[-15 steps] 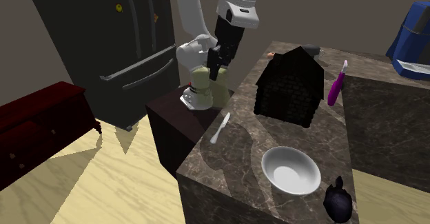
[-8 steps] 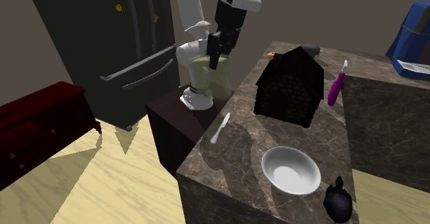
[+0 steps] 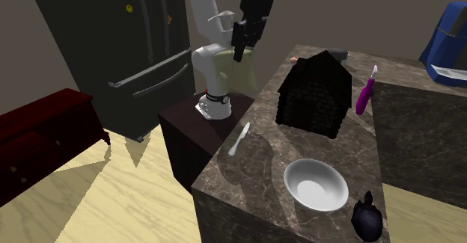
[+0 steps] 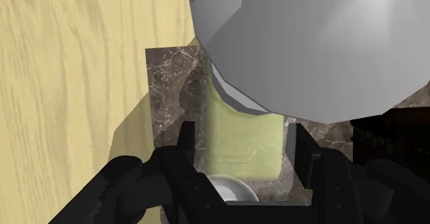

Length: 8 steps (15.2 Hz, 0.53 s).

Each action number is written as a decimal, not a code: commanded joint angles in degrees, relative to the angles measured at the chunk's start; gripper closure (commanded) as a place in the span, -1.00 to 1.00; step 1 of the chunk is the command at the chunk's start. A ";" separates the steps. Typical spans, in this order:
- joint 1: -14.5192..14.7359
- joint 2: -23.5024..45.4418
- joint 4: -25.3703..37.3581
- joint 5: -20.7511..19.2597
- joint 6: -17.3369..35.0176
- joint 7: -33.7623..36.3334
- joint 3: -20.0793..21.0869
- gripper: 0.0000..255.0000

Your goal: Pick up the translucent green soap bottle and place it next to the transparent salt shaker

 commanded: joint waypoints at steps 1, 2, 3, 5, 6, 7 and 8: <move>0.72 -2.99 -2.80 0.36 -0.75 2.93 2.08 1.00; 1.05 -4.35 -4.01 0.66 -1.16 4.29 3.09 1.00; 1.38 -5.66 -5.16 1.02 -1.59 5.64 4.12 1.00; 2.04 -8.11 -7.26 1.94 -2.46 8.31 6.18 1.00; 2.38 -9.25 -8.21 2.48 -2.90 9.64 7.23 1.00; 2.72 -10.33 -9.09 3.07 -3.34 10.97 8.28 1.00; 3.06 -11.36 -9.92 3.71 -3.77 12.30 9.34 1.00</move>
